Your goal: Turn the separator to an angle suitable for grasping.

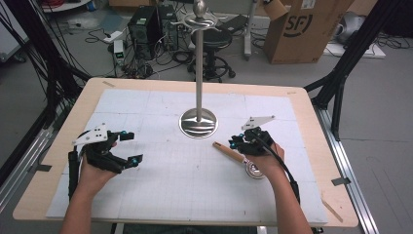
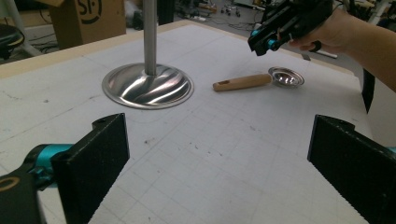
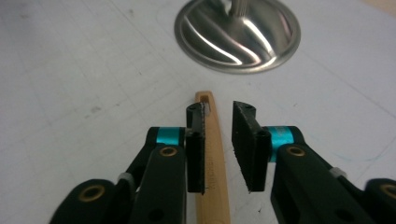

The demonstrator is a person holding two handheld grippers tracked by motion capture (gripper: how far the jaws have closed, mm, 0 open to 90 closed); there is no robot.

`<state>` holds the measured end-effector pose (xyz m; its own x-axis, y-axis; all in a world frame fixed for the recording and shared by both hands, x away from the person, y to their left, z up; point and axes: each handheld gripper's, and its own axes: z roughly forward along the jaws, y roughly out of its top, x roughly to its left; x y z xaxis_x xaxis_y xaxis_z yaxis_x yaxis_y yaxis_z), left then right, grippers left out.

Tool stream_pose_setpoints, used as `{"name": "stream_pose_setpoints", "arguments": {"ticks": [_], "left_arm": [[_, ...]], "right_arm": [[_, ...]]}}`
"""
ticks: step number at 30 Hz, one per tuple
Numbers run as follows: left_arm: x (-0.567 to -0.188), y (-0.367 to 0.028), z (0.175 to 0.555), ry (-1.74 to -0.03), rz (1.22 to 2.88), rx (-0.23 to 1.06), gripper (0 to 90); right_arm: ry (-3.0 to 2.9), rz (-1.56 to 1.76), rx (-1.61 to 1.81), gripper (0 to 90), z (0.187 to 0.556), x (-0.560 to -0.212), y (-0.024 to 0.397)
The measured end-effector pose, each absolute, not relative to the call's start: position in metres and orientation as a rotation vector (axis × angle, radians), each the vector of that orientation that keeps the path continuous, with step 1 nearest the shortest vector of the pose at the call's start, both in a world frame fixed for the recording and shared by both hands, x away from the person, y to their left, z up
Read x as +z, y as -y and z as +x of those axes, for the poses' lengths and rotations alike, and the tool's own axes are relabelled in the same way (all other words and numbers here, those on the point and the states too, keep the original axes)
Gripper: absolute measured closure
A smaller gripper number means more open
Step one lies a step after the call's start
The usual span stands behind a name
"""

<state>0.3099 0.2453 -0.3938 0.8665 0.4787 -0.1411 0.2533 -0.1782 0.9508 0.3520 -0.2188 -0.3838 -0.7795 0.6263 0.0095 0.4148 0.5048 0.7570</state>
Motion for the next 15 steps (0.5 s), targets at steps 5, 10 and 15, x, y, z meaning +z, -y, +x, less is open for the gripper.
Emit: {"name": "stream_pose_setpoints", "arguments": {"ticks": [5,10,15], "left_arm": [[-0.394,-0.245,0.310,-0.559,1.770,0.219,6.1],[-0.394,-0.244,0.309,-0.554,1.774,0.218,6.1],[-0.393,-0.244,0.309,-0.556,1.770,0.219,6.0]], "right_arm": [[-2.426,0.888,1.211,62.1,0.338,-0.379,0.232],[-2.370,0.907,1.312,57.0,0.327,-0.374,0.246],[-2.306,0.898,1.369,47.6,0.315,-0.370,0.253]]}}
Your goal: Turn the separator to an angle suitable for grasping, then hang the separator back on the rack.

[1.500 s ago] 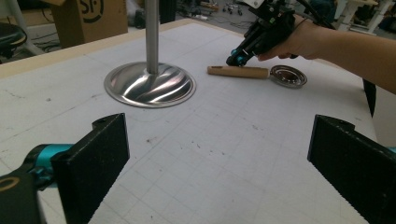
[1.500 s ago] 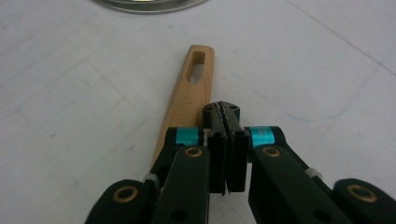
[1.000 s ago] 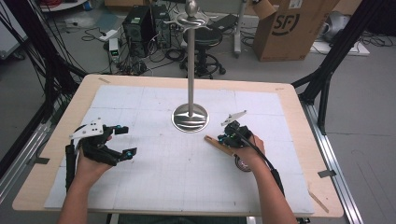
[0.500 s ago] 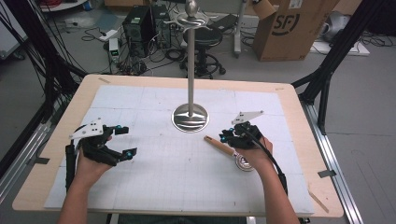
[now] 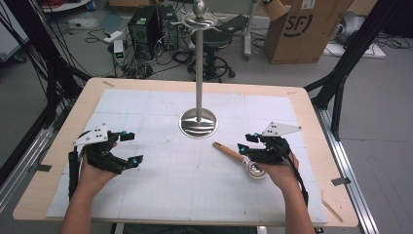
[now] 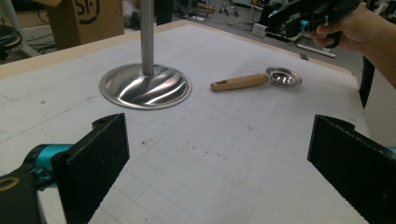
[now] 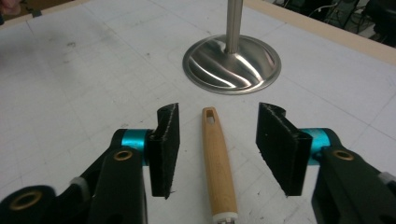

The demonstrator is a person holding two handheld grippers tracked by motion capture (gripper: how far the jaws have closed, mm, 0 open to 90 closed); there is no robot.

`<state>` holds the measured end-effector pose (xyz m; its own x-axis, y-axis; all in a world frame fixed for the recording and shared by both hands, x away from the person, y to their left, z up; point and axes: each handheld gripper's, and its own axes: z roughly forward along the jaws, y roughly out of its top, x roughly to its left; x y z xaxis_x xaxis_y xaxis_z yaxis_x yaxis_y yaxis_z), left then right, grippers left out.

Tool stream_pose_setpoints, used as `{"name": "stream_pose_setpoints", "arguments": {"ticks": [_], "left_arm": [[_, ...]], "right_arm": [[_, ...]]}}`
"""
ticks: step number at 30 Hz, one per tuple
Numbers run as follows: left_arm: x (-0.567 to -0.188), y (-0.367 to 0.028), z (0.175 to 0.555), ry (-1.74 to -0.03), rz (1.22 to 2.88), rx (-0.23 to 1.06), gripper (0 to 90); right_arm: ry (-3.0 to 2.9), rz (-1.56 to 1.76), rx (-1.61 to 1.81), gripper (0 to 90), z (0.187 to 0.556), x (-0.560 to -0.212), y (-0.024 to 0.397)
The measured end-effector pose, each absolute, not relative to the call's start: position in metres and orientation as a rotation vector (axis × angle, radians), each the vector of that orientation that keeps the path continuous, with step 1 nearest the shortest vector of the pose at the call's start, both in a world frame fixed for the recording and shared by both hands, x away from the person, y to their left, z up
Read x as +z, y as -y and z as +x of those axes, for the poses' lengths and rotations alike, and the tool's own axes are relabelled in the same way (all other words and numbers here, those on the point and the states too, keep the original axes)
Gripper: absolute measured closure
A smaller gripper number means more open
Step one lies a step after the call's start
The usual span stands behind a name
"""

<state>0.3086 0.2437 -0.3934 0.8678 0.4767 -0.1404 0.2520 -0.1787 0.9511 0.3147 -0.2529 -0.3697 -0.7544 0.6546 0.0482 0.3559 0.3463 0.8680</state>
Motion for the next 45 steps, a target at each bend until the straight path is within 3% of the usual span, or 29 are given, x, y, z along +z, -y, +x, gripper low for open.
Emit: {"name": "stream_pose_setpoints", "arguments": {"ticks": [21,45], "left_arm": [[-0.393,-0.242,0.308,-0.534,1.775,0.213,6.0],[-0.393,-0.241,0.308,-0.539,1.782,0.214,6.1]], "right_arm": [[-2.209,0.863,1.560,20.3,0.311,-0.369,0.289],[-2.261,0.896,1.431,18.8,0.317,-0.374,0.280]]}}
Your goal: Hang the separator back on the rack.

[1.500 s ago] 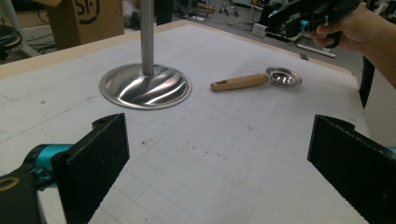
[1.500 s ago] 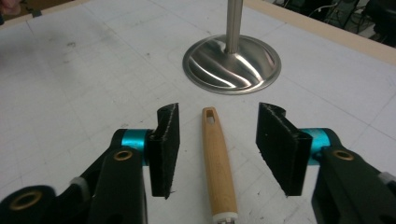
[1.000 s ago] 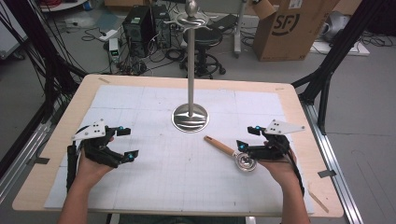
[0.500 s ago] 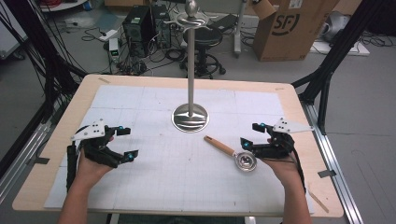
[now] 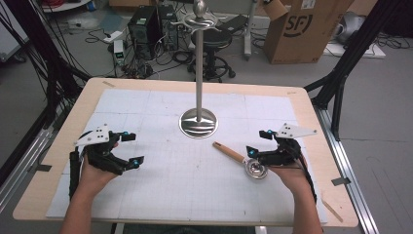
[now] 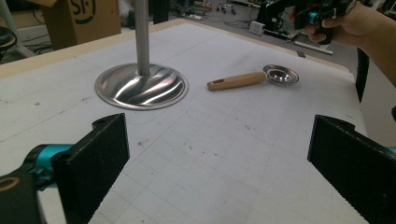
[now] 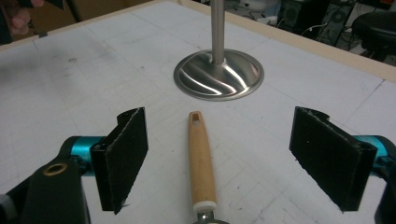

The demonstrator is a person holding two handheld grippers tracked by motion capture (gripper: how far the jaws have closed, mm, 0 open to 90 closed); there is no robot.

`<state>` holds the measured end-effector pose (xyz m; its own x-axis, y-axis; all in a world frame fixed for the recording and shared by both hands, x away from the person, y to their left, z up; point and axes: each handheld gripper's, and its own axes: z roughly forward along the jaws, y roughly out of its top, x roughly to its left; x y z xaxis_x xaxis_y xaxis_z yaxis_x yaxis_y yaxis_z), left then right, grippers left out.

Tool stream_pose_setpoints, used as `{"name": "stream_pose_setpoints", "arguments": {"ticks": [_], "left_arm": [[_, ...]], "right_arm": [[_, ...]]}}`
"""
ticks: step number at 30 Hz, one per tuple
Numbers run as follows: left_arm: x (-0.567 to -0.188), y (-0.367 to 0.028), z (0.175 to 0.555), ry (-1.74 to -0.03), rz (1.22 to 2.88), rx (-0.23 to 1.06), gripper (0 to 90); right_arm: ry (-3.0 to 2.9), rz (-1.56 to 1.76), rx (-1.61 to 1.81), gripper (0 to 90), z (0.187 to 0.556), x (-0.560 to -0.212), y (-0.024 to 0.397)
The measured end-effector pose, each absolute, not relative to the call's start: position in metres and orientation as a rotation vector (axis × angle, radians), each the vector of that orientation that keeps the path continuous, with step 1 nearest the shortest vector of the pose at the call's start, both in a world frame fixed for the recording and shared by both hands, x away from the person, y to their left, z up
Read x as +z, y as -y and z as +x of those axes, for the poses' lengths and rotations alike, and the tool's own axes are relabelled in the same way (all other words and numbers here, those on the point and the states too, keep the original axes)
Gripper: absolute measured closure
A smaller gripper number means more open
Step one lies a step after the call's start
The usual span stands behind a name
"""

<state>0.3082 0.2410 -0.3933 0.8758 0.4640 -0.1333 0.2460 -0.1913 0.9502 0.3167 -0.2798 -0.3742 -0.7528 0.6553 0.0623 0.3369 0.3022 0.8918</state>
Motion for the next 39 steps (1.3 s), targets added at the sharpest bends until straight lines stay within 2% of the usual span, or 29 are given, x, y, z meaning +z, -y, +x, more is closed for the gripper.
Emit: {"name": "stream_pose_setpoints", "arguments": {"ticks": [30,39], "left_arm": [[-0.396,-0.239,0.310,-0.547,1.799,0.208,6.0],[-0.396,-0.240,0.310,-0.549,1.801,0.210,6.1]], "right_arm": [[-2.677,0.909,0.893,24.2,0.353,-0.400,0.237],[-2.735,0.895,0.803,28.7,0.357,-0.406,0.230]]}}
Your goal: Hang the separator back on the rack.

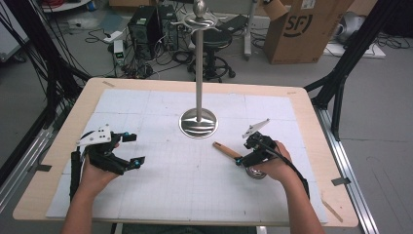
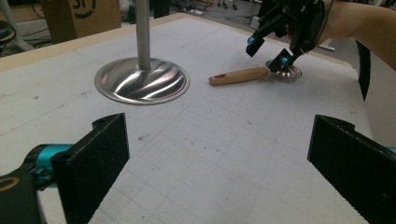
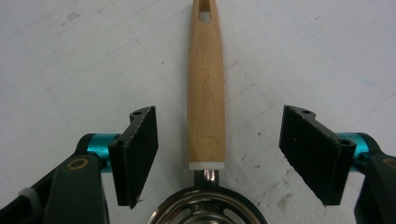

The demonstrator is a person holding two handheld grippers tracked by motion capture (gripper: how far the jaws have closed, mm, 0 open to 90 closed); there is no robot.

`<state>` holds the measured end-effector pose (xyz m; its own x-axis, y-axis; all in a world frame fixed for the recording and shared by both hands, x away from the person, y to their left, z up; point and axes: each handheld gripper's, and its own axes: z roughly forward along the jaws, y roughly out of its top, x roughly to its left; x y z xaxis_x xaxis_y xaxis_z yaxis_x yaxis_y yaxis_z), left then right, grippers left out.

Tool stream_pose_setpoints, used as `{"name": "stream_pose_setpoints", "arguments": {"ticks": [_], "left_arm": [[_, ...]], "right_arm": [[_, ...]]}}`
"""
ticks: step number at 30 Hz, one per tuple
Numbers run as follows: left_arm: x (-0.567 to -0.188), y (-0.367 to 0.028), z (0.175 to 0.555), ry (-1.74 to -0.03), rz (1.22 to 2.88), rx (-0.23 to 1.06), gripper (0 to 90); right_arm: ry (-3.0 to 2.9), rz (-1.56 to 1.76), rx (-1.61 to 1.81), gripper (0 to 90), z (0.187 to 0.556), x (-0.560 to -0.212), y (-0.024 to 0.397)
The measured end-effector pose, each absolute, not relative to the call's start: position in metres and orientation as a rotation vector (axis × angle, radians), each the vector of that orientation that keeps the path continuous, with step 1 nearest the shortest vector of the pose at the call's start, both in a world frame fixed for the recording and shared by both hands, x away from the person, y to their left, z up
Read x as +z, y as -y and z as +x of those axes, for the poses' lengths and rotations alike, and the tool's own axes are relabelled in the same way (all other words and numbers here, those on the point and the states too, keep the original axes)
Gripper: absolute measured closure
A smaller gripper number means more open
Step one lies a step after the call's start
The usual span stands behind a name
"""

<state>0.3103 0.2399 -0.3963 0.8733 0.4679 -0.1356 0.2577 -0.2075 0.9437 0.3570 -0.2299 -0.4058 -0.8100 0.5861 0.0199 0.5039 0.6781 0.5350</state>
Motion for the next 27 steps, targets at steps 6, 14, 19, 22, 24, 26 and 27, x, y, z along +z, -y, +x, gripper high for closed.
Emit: {"name": "stream_pose_setpoints", "arguments": {"ticks": [6,14,19,22,24,26,27], "left_arm": [[-0.397,-0.240,0.310,-0.550,1.803,0.210,6.1],[-0.397,-0.239,0.311,-0.549,1.807,0.208,6.0],[-0.397,-0.239,0.311,-0.550,1.808,0.209,6.0],[-0.397,-0.239,0.311,-0.550,1.808,0.209,6.1],[-0.397,-0.239,0.311,-0.551,1.807,0.209,6.0],[-0.397,-0.239,0.311,-0.551,1.807,0.209,6.1],[-0.397,-0.239,0.311,-0.551,1.809,0.211,6.1]], "right_arm": [[-2.765,0.881,0.719,36.6,0.359,-0.410,0.226],[-2.835,0.848,0.630,46.6,0.359,-0.412,0.221],[-2.857,0.843,0.592,51.0,0.361,-0.414,0.219],[-2.863,0.826,0.577,54.4,0.361,-0.414,0.218],[-2.867,0.825,0.557,57.1,0.361,-0.413,0.217],[-2.865,0.818,0.533,59.9,0.361,-0.413,0.217],[-2.864,0.814,0.524,61.6,0.362,-0.413,0.216]]}}
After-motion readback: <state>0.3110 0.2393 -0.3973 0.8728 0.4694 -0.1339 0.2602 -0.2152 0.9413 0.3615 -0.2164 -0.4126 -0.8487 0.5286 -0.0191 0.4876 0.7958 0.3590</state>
